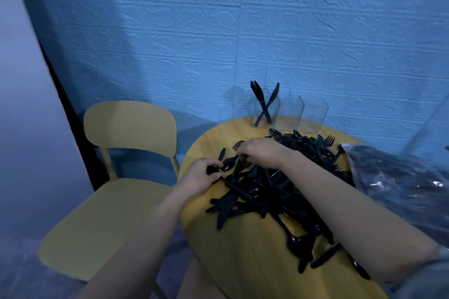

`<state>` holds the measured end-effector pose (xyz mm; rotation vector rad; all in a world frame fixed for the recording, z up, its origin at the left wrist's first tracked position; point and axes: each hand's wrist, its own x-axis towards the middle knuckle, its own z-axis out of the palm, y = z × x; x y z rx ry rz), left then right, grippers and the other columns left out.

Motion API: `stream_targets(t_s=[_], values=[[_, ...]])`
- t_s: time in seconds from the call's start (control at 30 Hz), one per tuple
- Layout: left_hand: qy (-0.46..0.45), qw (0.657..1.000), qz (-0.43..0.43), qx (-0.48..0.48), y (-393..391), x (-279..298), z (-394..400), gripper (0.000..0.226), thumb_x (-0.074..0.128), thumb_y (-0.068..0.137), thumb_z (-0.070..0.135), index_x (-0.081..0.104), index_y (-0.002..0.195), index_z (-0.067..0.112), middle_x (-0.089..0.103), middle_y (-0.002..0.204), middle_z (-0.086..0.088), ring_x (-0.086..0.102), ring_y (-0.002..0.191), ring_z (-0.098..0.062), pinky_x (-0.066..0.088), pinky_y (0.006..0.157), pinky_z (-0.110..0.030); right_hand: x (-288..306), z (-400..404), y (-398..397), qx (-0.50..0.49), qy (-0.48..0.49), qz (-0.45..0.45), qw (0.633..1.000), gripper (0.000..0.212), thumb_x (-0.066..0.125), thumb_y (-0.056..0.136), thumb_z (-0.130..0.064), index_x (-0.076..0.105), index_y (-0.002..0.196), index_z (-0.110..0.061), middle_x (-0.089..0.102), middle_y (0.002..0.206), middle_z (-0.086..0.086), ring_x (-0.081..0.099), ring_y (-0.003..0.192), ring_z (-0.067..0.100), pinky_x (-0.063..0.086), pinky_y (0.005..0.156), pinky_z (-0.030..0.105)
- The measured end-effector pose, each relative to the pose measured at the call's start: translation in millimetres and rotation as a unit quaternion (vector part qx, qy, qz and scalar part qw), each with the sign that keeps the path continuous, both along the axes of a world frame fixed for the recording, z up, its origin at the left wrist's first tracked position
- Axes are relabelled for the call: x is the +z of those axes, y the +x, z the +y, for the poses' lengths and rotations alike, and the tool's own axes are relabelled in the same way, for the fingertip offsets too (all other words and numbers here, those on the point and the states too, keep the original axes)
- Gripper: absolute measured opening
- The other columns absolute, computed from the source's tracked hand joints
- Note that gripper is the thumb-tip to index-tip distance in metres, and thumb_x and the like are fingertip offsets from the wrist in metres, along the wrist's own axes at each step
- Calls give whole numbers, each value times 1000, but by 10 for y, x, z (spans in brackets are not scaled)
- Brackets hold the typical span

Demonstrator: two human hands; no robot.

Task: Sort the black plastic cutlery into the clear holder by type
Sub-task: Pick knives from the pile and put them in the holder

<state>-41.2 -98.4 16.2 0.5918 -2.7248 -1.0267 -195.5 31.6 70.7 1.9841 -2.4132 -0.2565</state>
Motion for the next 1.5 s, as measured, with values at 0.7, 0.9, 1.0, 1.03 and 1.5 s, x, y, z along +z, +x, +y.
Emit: stream_targets(t_s=[0.7,0.9,1.0,1.03,1.5], values=[[266,940,204,-64,-134,468,382,28,49,95,1,56,122,5,68,100,-4,66,89,-1,50,81,-13,500,170,355,-113,-430,-445,777,4,65,88,-13,64,85,-16,63,69,-9,58,60,-3,46,66,12],[340,912,217,75,45,280,187,17,47,97,4,61,106,9,68,89,-5,68,68,-3,53,68,-19,194,187,152,-142,-198,-213,946,17,65,89,-19,68,105,-15,65,105,0,59,94,13,47,80,24],[349,906,208,115,142,173,91,18,46,98,5,60,109,10,68,89,-2,68,66,-1,53,67,-19,-21,116,132,-83,-34,-113,990,33,62,90,-16,61,123,-17,53,124,4,49,115,21,45,93,36],[350,906,204,120,163,145,72,18,46,98,5,60,109,10,68,89,-2,68,66,-1,53,66,-20,-58,74,137,-62,-5,-85,994,38,61,91,-16,57,128,-18,49,129,4,46,120,22,43,94,34],[342,903,215,143,189,-2,-18,18,47,98,7,60,110,9,69,88,-4,68,72,-8,55,63,-18,-140,-161,-84,-98,-51,29,993,26,47,98,-18,58,120,-10,56,117,8,55,106,27,48,82,40]])
